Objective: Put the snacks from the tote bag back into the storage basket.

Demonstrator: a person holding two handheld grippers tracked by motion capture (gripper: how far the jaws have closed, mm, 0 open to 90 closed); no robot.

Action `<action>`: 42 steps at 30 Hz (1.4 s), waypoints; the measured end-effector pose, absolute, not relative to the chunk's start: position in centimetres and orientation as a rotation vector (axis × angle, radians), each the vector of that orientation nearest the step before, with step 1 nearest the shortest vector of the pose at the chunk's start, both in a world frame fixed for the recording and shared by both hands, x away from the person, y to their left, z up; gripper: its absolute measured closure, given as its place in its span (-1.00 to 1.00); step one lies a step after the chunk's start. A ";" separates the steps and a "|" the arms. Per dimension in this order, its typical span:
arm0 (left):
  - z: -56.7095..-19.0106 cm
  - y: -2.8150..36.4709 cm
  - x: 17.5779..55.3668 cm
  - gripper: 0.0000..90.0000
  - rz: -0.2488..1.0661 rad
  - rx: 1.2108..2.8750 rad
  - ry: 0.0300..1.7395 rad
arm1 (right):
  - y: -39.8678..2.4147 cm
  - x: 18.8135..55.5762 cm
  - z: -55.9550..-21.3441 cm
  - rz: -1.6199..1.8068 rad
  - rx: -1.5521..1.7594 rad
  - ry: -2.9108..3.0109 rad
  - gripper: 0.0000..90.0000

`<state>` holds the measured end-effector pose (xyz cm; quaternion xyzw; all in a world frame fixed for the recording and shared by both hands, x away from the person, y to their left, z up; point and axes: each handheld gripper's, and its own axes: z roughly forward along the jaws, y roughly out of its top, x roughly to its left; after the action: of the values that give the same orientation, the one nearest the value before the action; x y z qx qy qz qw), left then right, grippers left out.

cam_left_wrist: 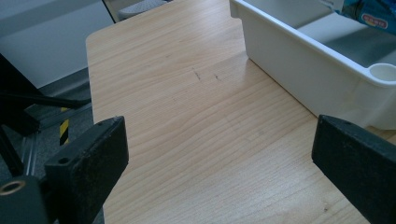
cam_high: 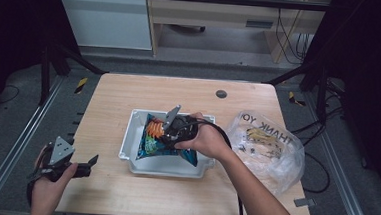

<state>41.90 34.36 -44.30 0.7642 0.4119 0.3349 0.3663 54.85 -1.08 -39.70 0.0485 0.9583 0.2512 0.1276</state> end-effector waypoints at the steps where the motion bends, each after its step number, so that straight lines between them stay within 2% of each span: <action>1: -44.3 34.4 41.9 -0.92 0.862 1.965 1.058 | -1.1 54.9 -39.8 0.723 0.139 2.793 -0.07; 12: -44.3 34.4 41.9 -0.92 0.864 1.966 1.060 | -0.8 56.0 -41.2 0.694 0.148 2.822 -0.07; 42: -44.4 34.4 42.0 -0.92 0.856 1.971 1.061 | -1.2 56.8 -42.1 0.638 0.166 2.839 -0.08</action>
<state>41.95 34.38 -44.43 0.7660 0.4124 0.3328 0.3638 56.78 -1.20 -42.13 0.0567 0.9679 0.2173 0.1131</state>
